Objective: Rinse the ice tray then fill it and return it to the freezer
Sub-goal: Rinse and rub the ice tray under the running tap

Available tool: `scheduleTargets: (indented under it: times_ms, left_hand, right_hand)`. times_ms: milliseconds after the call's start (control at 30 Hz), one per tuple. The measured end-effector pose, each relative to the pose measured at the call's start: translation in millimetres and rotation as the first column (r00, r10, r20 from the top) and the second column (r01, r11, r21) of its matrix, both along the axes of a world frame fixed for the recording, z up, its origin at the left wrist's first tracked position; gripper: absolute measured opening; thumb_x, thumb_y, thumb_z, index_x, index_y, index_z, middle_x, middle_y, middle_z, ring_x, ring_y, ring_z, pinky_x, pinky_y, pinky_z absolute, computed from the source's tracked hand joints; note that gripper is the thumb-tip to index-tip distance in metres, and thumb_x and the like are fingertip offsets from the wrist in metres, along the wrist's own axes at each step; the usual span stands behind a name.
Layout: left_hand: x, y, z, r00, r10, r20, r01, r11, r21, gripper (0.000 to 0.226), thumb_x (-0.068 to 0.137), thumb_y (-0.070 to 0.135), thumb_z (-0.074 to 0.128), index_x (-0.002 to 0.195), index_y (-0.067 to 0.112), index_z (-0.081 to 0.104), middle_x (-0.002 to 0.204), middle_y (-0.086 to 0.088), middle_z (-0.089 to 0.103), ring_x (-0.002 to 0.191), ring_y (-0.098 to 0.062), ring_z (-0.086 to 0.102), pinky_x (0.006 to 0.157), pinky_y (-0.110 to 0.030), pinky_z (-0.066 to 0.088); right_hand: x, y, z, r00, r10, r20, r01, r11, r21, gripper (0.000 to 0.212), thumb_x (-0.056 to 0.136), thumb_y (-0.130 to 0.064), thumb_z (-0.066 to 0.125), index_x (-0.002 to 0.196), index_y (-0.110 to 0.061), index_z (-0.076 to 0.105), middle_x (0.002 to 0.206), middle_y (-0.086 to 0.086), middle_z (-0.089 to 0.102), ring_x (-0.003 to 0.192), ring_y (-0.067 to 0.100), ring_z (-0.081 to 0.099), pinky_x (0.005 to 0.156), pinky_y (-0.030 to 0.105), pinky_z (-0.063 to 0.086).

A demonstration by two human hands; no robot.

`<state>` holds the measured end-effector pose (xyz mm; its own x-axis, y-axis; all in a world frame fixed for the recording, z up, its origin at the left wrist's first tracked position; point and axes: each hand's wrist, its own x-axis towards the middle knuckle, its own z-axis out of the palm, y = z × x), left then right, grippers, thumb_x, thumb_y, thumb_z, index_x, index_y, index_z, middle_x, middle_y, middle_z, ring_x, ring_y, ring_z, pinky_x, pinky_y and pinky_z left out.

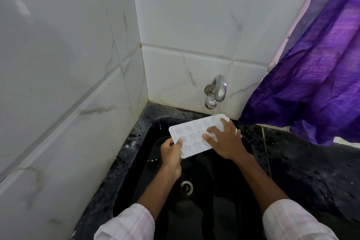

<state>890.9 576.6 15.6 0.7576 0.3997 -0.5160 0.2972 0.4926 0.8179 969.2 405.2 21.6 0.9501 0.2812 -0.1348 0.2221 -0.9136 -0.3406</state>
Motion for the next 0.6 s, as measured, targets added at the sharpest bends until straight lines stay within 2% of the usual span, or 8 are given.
scheduleTargets:
  times_ms: [133, 233, 367, 500, 600]
  left_hand:
    - [1.3, 0.8, -0.8, 1.0, 0.022, 0.01, -0.022, 1.0, 0.005, 0.017, 0.1, 0.009, 0.055, 0.113, 0.002, 0.064, 0.106, -0.014, 0.074, 0.096, -0.029, 0.072, 0.083, -0.045, 0.06]
    - [1.5, -0.8, 0.2, 0.999, 0.032, 0.014, -0.032, 0.999, 0.005, 0.016, 0.1, 0.009, 0.055, 0.112, 0.003, 0.065, 0.105, -0.013, 0.074, 0.094, -0.028, 0.073, 0.083, -0.045, 0.061]
    - [-0.5, -1.0, 1.5, 0.999, 0.035, 0.009, -0.035, 0.999, 0.009, 0.014, 0.101, 0.009, 0.055, 0.11, 0.005, 0.064, 0.102, -0.01, 0.073, 0.09, -0.024, 0.072, 0.075, -0.039, 0.061]
    - [-0.5, -1.0, 1.2, 0.999, 0.041, 0.011, -0.041, 0.999, -0.006, 0.018, 0.1, 0.008, 0.056, 0.115, 0.003, 0.063, 0.105, -0.012, 0.073, 0.093, -0.027, 0.072, 0.079, -0.041, 0.061]
    - [-0.3, -3.3, 1.8, 0.999, 0.039, 0.015, -0.039, 0.999, -0.01, 0.018, 0.1, 0.008, 0.056, 0.116, 0.003, 0.063, 0.106, -0.012, 0.073, 0.094, -0.027, 0.072, 0.08, -0.042, 0.061]
  right_hand:
    - [-0.5, 1.2, 3.5, 1.0, -0.011, 0.016, 0.01, 1.0, 0.004, 0.054, 0.095, -0.068, 0.03, 0.135, -0.038, 0.051, 0.165, 0.007, 0.01, 0.152, 0.032, -0.001, 0.12, 0.06, 0.006]
    - [-3.0, 4.0, 4.8, 0.999, -0.033, 0.005, 0.033, 0.999, 0.019, 0.053, 0.096, -0.068, 0.032, 0.13, -0.034, 0.054, 0.165, 0.008, 0.012, 0.152, 0.032, 0.0, 0.119, 0.06, 0.007]
    - [-2.2, 2.0, 4.1, 1.0, -0.026, -0.01, 0.027, 0.999, 0.025, 0.05, 0.092, -0.072, 0.036, 0.124, -0.039, 0.056, 0.164, 0.007, 0.012, 0.152, 0.031, 0.001, 0.119, 0.059, 0.007]
    - [-0.2, -2.8, 2.4, 1.0, -0.008, -0.002, 0.008, 1.0, 0.008, 0.055, 0.091, -0.075, 0.033, 0.132, -0.045, 0.052, 0.164, 0.007, 0.014, 0.152, 0.03, 0.005, 0.12, 0.058, 0.012]
    - [-1.3, -3.6, 0.8, 1.0, -0.022, 0.012, 0.021, 0.999, 0.033, 0.053, 0.091, -0.074, 0.035, 0.128, -0.043, 0.054, 0.163, 0.007, 0.017, 0.151, 0.03, 0.008, 0.12, 0.058, 0.013]
